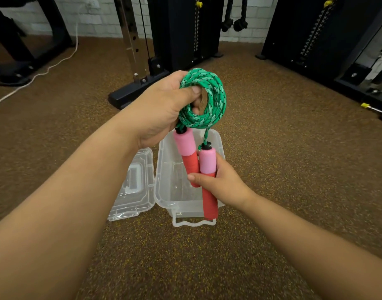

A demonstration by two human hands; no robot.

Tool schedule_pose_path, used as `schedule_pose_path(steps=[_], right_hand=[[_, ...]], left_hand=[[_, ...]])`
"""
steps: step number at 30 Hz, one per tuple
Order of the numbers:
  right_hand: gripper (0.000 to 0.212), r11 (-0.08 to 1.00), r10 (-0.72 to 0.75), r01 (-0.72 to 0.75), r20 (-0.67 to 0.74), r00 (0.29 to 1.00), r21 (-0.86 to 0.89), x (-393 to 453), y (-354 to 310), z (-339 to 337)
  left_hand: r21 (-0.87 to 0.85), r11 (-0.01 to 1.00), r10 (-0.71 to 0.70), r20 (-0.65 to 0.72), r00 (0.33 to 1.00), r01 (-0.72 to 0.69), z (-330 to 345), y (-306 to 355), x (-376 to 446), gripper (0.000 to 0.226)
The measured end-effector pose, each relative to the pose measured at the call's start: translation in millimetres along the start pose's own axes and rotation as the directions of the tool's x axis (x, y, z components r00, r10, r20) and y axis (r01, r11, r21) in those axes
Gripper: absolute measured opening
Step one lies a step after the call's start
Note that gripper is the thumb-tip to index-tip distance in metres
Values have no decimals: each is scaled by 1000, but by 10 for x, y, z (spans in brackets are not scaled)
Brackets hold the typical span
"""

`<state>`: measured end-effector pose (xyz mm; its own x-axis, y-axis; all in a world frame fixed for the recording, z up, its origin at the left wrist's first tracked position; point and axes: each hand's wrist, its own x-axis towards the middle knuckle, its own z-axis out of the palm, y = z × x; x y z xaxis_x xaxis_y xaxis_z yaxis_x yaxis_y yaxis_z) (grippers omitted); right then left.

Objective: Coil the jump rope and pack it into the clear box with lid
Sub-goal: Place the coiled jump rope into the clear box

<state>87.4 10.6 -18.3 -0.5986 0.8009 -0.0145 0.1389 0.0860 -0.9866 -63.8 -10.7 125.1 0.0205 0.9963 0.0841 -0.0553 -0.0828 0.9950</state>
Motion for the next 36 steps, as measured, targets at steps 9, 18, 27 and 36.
schedule_pose_path(steps=[9,18,27,36], right_hand=[[28,1000,24,-23,-124,992,3,388,15,-30],[39,891,444,-446,-40,895,-83,626,664,103],[59,787,593,-607,-132,794,-109,857,924,264],[64,598,659,-699,-256,707,-392,997,1006,246]], left_hand=[[-6,996,93,-60,994,-93,-133,-117,271,15],[107,964,-213,-228,950,242,-300,-1303,886,13],[148,881,-399,-280,873,450,-378,-2120,1093,11],[219,700,-568,-406,715,680,-439,-2596,1111,34]])
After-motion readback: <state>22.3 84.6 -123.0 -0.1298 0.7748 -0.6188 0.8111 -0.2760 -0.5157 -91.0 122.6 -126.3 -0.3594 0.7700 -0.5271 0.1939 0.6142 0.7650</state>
